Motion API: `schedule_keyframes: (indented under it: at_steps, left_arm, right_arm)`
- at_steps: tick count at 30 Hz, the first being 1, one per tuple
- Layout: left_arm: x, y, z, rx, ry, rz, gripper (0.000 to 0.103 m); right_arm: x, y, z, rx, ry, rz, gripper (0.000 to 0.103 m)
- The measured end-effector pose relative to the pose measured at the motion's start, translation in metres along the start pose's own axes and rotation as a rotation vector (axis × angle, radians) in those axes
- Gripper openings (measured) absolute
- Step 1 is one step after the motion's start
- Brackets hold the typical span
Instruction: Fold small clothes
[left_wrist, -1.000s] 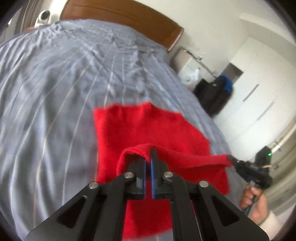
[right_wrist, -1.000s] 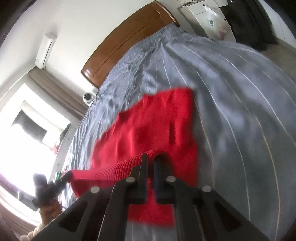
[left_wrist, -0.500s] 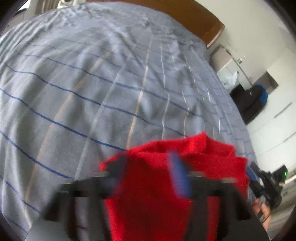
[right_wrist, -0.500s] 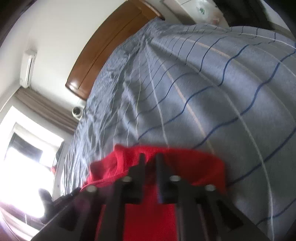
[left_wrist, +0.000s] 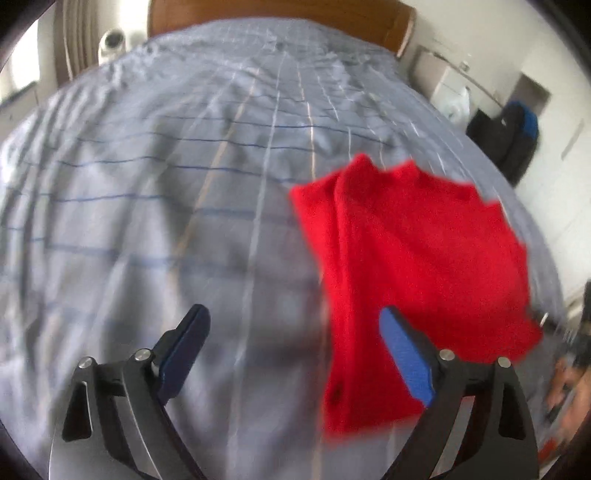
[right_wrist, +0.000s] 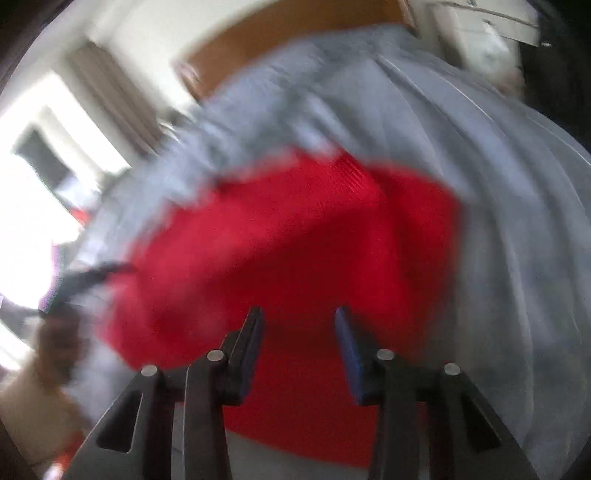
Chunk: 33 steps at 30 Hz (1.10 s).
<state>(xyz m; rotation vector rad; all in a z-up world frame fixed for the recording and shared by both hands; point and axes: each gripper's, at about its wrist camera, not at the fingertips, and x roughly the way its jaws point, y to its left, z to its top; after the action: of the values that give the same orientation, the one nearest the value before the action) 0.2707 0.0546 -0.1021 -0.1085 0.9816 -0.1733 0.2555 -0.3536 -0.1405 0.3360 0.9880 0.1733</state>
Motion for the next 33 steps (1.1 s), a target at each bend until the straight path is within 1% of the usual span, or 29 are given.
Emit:
schedule_keyframes:
  at_steps: [1,3,4,5,7,9,11,12,13,14,15,16,19,22,23,33]
  left_arm:
    - [-0.020,0.000,-0.016,0.041,-0.029,0.024,0.095]
    - [-0.040,0.001,-0.036,0.072,-0.062,0.056,0.097]
    - [-0.051,0.000,-0.050,0.078,-0.077,0.068,0.098]
    - [-0.057,-0.001,-0.060,0.076,-0.085,0.072,0.098]
    - [-0.063,-0.006,-0.087,0.058,-0.081,0.068,0.098]
    - [-0.059,-0.008,-0.101,0.037,-0.081,0.059,0.098]
    - [-0.045,-0.011,-0.117,0.014,-0.068,0.067,0.098]
    - [-0.039,-0.011,-0.120,0.012,-0.060,0.073,0.098]
    - [-0.030,-0.013,-0.125,0.020,-0.060,0.090,0.099]
    - [-0.028,-0.016,-0.129,0.038,-0.080,0.104,0.099]
    - [-0.025,-0.020,-0.132,0.070,-0.105,0.123,0.102]
    - [-0.025,-0.022,-0.133,0.085,-0.105,0.132,0.102]
    - [-0.022,-0.022,-0.129,0.081,-0.096,0.127,0.102]
    - [-0.021,-0.020,-0.128,0.088,-0.104,0.116,0.102]
    - [-0.023,-0.021,-0.133,0.092,-0.107,0.115,0.102]
    - [-0.024,-0.019,-0.139,0.103,-0.113,0.107,0.102]
  right_arm:
    - [-0.016,-0.008,-0.008,0.051,-0.041,-0.005,0.024]
    - [-0.046,-0.008,-0.022,0.079,-0.113,-0.016,0.028]
    - [-0.066,-0.002,-0.034,0.061,-0.162,0.010,0.037]
    - [-0.077,0.004,-0.042,0.045,-0.186,0.023,0.052]
    - [-0.093,0.020,-0.068,0.007,-0.227,0.006,0.068]
    - [-0.093,0.033,-0.090,-0.023,-0.227,-0.009,0.068]
    - [-0.086,0.045,-0.116,-0.042,-0.216,-0.027,0.068]
    - [-0.082,0.047,-0.122,-0.049,-0.210,-0.033,0.068]
    - [-0.075,0.051,-0.132,-0.059,-0.194,-0.043,0.068]
    - [-0.071,0.051,-0.139,-0.056,-0.186,-0.046,0.068]
    - [-0.070,0.052,-0.144,-0.051,-0.183,-0.053,0.069]
    - [-0.067,0.053,-0.148,-0.055,-0.190,-0.065,0.070]
    - [-0.062,0.053,-0.151,-0.075,-0.203,-0.072,0.074]
    - [-0.060,0.049,-0.153,-0.050,-0.221,-0.062,0.074]
    - [-0.060,0.048,-0.154,-0.043,-0.226,-0.060,0.074]
    - [-0.053,0.056,-0.157,-0.076,-0.232,-0.074,0.074]
